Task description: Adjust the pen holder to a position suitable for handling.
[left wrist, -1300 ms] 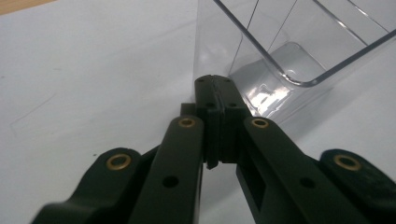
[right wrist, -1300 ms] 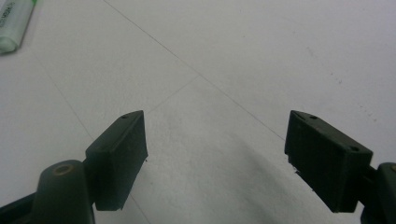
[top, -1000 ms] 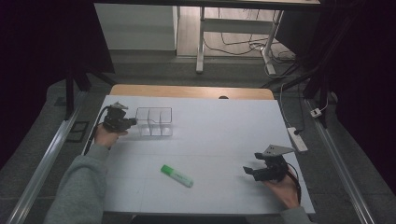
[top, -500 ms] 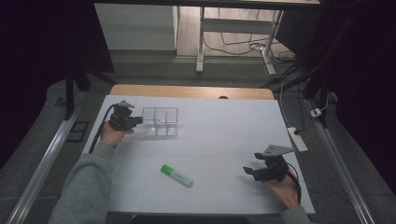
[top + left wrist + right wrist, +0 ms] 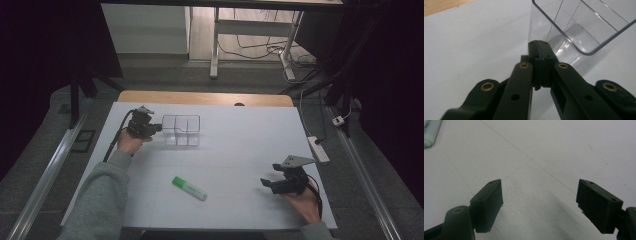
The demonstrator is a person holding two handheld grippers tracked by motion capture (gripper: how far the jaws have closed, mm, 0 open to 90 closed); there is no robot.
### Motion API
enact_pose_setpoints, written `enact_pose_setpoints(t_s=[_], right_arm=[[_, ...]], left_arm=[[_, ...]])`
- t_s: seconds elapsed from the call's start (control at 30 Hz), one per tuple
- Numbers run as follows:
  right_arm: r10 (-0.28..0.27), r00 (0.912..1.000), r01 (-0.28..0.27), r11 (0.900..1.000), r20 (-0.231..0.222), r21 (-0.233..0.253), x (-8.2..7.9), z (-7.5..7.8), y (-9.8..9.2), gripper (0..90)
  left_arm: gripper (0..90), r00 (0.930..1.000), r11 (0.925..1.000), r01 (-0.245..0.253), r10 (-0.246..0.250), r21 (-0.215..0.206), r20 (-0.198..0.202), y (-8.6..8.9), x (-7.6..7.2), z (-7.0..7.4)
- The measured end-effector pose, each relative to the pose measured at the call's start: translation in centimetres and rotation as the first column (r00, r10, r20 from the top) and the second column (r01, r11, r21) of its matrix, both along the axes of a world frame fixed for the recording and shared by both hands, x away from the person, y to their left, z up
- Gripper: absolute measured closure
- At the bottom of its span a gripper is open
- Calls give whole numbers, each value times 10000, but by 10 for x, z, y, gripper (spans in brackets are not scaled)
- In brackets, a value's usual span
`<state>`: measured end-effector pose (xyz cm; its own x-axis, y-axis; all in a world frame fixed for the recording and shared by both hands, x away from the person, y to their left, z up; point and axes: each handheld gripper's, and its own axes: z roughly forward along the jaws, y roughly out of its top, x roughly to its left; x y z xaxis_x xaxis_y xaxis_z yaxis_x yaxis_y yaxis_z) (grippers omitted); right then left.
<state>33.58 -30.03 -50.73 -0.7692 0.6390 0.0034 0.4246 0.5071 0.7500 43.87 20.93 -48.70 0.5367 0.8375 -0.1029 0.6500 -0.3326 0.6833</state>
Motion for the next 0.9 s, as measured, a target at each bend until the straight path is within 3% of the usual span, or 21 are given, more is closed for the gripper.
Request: enact_pose_setpoints(t_s=[0.67,0.9], right_arm=[[17,10000,-17,10000,-57,-43,0,-1,0,206],[17,10000,-17,10000,-59,-74,0,-2,0,206]], left_arm=[[888,9976,9976,685,-685,60,-81,-40,8,-1],[888,9964,9964,847,-847,-99,-83,-53,10,-1]])
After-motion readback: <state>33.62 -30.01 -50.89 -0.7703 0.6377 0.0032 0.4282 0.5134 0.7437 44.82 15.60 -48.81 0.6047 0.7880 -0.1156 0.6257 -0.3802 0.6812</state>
